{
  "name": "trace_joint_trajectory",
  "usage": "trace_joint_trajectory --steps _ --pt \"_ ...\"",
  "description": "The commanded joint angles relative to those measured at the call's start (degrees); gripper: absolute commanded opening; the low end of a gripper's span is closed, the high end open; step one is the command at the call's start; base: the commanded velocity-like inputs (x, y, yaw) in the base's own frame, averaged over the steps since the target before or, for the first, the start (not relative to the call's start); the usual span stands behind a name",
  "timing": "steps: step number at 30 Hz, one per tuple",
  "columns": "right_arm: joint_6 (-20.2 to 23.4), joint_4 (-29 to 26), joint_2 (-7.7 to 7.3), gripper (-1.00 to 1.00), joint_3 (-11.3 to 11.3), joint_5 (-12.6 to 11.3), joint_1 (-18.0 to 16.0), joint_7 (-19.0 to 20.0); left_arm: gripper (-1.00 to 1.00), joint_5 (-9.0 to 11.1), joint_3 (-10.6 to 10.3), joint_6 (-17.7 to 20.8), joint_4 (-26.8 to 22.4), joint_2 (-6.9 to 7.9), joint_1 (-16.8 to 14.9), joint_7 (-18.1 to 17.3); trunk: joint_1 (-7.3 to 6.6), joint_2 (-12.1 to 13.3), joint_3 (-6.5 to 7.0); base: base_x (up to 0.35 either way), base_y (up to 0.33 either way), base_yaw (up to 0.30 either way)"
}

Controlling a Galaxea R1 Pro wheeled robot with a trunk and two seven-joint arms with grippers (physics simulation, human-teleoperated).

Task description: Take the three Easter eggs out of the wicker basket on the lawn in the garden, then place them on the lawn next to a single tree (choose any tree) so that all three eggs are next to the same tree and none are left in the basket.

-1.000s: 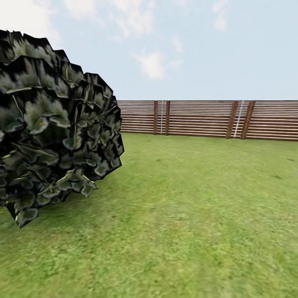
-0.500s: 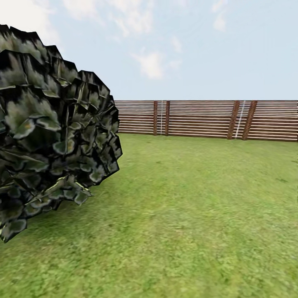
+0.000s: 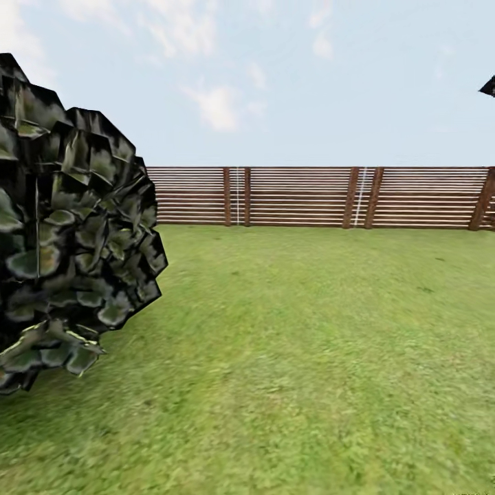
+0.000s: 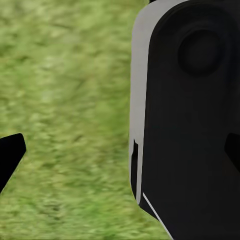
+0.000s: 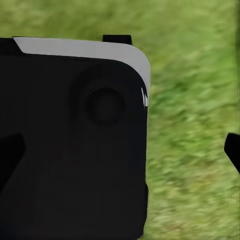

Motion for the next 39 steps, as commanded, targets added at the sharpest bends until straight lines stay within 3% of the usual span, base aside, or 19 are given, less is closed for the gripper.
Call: trace_joint_trajectory --steps 1,21,39 --pt "0.0 0.1 0.02 1.00 0.0 0.0 -0.1 0.0 1.00 0.0 0.0 0.0 -0.1 0.01 0.0 0.0 0.04 0.0 -0.05 0.335 0.000 -0.300" --pt "0.0 0.1 0.06 1.00 0.0 0.2 -0.1 0.0 1.00 0.0 0.0 0.0 -0.1 0.01 0.0 0.0 0.04 0.0 -0.05 0.335 0.000 -0.289" --pt "0.0 0.1 0.06 1.00 0.1 0.3 -0.1 0.0 1.00 0.0 0.0 0.0 -0.1 0.01 0.0 0.0 0.04 0.0 -0.05 0.336 0.000 -0.018"
